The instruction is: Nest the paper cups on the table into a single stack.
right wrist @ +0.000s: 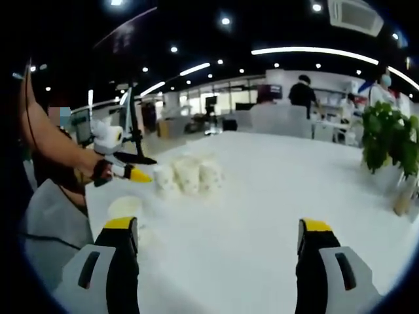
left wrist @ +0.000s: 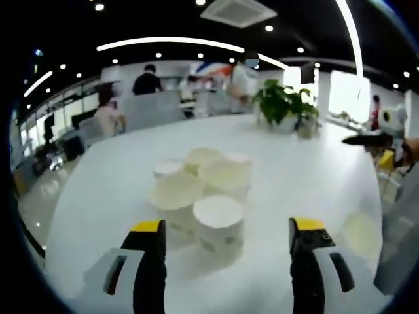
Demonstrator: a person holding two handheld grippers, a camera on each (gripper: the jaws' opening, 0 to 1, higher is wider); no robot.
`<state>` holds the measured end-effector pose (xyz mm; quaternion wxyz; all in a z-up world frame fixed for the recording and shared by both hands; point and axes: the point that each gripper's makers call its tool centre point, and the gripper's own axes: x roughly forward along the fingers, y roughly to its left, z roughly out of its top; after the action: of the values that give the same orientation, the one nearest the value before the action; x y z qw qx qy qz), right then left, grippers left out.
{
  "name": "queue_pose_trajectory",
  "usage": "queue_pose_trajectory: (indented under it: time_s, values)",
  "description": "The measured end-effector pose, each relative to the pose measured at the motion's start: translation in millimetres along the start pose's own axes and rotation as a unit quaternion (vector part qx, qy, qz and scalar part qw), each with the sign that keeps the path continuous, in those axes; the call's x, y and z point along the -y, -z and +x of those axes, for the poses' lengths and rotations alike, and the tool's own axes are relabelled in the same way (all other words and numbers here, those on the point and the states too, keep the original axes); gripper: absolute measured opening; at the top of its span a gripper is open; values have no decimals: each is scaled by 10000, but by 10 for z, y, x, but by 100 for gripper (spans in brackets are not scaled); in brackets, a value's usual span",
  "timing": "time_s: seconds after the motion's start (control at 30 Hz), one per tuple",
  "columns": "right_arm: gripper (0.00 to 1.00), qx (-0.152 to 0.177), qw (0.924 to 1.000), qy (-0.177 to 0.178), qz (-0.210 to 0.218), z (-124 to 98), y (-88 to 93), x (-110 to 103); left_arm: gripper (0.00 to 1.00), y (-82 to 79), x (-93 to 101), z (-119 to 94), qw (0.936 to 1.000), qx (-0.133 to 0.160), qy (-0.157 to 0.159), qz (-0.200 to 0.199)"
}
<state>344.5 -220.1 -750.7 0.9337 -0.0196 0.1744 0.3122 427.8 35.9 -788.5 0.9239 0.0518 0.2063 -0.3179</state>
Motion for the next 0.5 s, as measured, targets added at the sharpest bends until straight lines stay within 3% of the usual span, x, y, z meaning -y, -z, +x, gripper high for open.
queue_pose_trajectory:
  time_s: [0.07,0.5]
  values:
    - [100,-11,10000,5,14,-11,5,-7,63,12,-44,15,10000,-6,-80,25]
    - [100,-67,10000,-5,73,-64,52,-39,56,93,3,166,9999,-109,32,20]
